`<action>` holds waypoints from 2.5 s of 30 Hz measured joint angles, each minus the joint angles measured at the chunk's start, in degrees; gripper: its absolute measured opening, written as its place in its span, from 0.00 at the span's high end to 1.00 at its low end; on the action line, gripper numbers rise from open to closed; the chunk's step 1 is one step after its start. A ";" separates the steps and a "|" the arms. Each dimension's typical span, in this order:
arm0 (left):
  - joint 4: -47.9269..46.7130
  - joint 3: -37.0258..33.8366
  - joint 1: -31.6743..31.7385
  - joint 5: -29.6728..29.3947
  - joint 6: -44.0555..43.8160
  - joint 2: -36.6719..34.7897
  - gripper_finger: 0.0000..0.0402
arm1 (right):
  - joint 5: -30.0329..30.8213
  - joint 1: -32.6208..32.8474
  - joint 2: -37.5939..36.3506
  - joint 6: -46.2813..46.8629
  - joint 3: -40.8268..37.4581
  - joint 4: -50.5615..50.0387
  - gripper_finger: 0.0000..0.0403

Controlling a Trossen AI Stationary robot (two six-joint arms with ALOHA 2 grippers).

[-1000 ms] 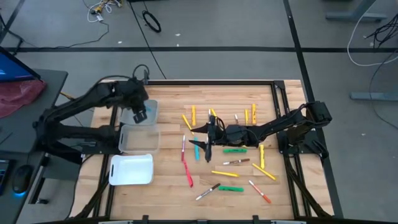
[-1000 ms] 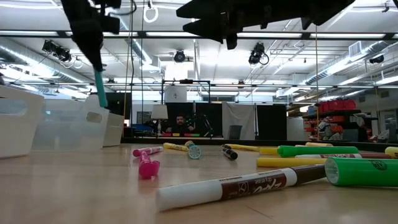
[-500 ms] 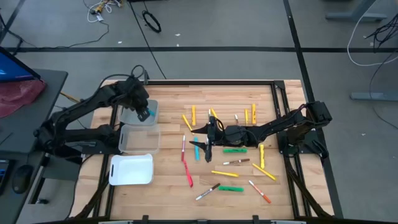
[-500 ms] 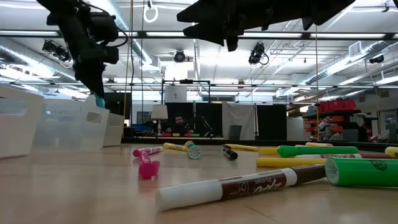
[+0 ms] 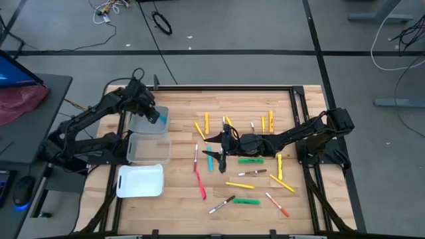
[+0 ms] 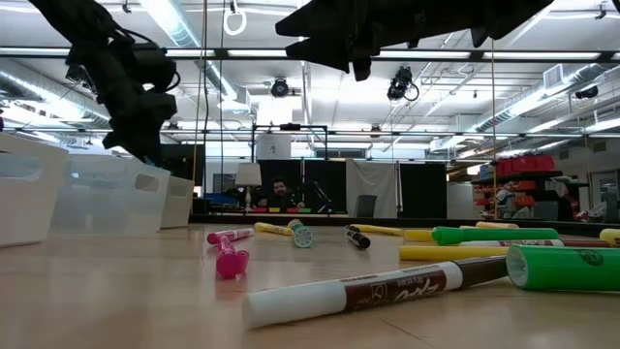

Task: Pick & Place Markers
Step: Put the blue highlighter into the gray bin, then put the brown marker into the white bin

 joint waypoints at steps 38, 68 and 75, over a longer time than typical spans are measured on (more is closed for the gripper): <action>-8.40 9.58 -1.56 -9.99 7.41 6.06 0.91 | 0.02 0.00 0.04 -0.24 0.00 0.20 0.46; 42.24 -9.44 -63.25 -35.47 -4.51 -11.85 0.99 | 6.63 -9.42 6.31 38.73 0.04 -39.41 0.46; 42.07 -9.44 -66.79 -38.76 -3.35 -11.26 0.96 | 8.07 -10.97 11.51 40.90 0.02 -37.08 0.48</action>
